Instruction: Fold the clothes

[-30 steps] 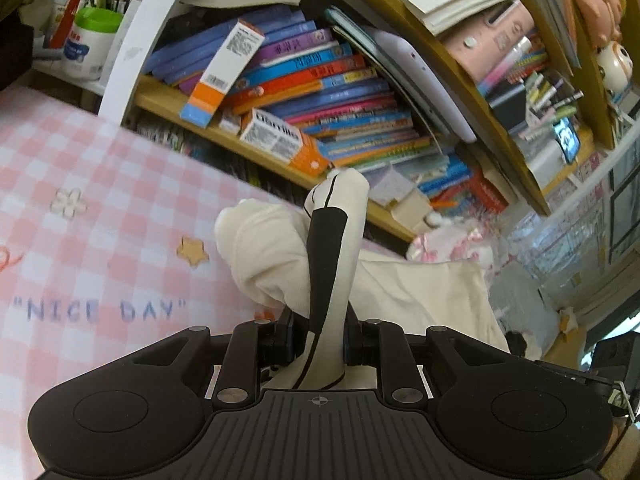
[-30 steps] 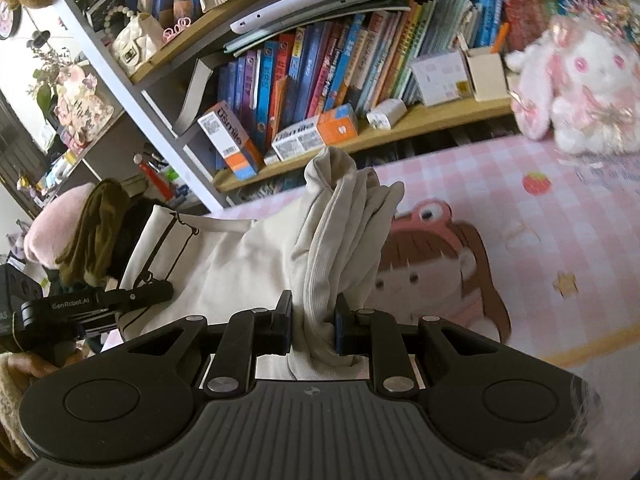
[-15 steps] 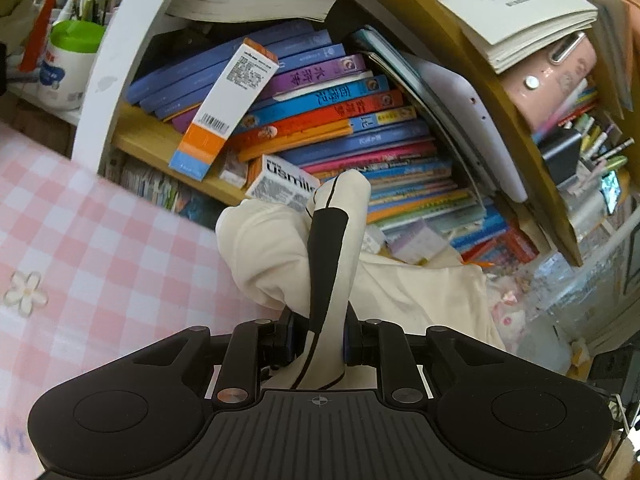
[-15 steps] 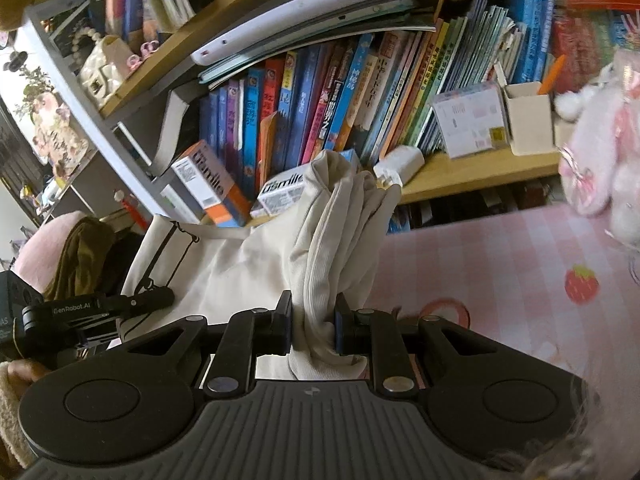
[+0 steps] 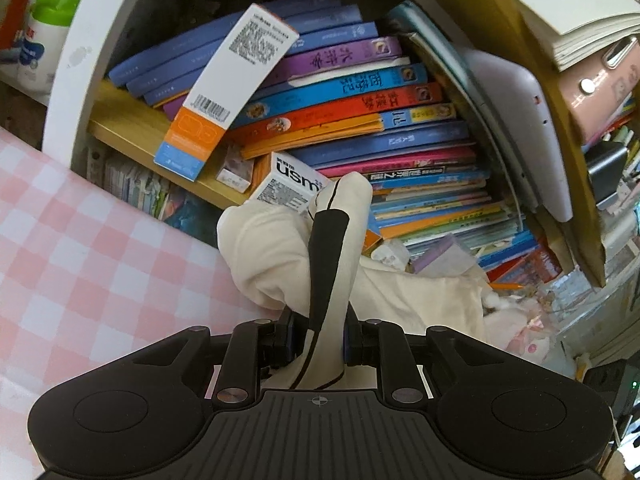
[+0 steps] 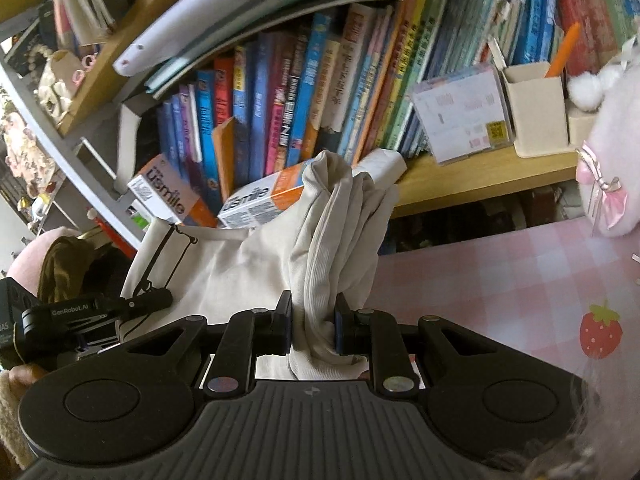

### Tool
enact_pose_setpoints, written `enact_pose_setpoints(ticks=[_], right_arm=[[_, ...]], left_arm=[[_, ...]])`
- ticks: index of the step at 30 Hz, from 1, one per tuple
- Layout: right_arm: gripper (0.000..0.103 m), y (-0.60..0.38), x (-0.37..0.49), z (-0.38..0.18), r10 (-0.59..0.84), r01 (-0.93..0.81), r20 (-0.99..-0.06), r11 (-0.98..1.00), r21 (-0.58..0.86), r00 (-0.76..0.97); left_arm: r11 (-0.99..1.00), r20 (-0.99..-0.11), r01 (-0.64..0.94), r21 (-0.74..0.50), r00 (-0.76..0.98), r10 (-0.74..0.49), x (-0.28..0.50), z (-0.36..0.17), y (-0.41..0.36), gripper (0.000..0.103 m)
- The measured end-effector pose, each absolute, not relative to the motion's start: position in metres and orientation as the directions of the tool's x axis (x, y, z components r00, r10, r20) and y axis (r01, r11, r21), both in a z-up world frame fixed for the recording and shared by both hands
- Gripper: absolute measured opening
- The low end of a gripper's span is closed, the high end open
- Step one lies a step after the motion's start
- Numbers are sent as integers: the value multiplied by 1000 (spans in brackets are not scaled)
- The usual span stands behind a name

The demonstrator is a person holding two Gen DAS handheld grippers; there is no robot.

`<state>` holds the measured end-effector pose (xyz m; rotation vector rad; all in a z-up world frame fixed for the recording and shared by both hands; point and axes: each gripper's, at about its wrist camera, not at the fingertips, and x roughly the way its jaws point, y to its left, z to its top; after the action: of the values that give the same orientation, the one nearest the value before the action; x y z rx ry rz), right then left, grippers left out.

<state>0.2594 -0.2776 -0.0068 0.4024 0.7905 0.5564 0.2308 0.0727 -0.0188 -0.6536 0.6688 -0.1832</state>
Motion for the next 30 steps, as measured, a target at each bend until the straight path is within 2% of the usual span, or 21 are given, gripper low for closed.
enact_pose_setpoints(ticks=[10, 12, 15, 17, 21, 23, 26, 30], right_arm=[[18, -284, 275, -45, 596, -258, -576, 786, 562, 560], [20, -285, 277, -53, 591, -238, -587, 787, 569, 553], [29, -289, 278, -63, 585, -205, -600, 787, 582, 545], [45, -293, 278, -65, 568, -186, -611, 798, 574, 552], [61, -302, 274, -62, 535, -151, -615, 812, 564, 579], [69, -307, 270, -59, 518, -136, -611, 818, 559, 599], [75, -314, 262, -52, 482, -112, -614, 834, 540, 625], [80, -317, 247, -42, 431, -101, -606, 860, 500, 669]], left_arm=[[807, -577, -61, -588, 730, -366, 244, -49, 72, 20], [806, -585, -73, -588, 726, -361, 244, -53, 74, 25], [804, -594, -91, -587, 723, -352, 244, -57, 77, 29], [808, -602, -105, -580, 723, -339, 244, -58, 79, 34], [823, -611, -145, -548, 742, -276, 235, -51, 87, 47], [834, -612, -158, -528, 751, -246, 228, -45, 89, 49], [853, -612, -162, -496, 762, -210, 218, -35, 87, 50], [883, -611, -164, -440, 775, -161, 201, -22, 80, 59]])
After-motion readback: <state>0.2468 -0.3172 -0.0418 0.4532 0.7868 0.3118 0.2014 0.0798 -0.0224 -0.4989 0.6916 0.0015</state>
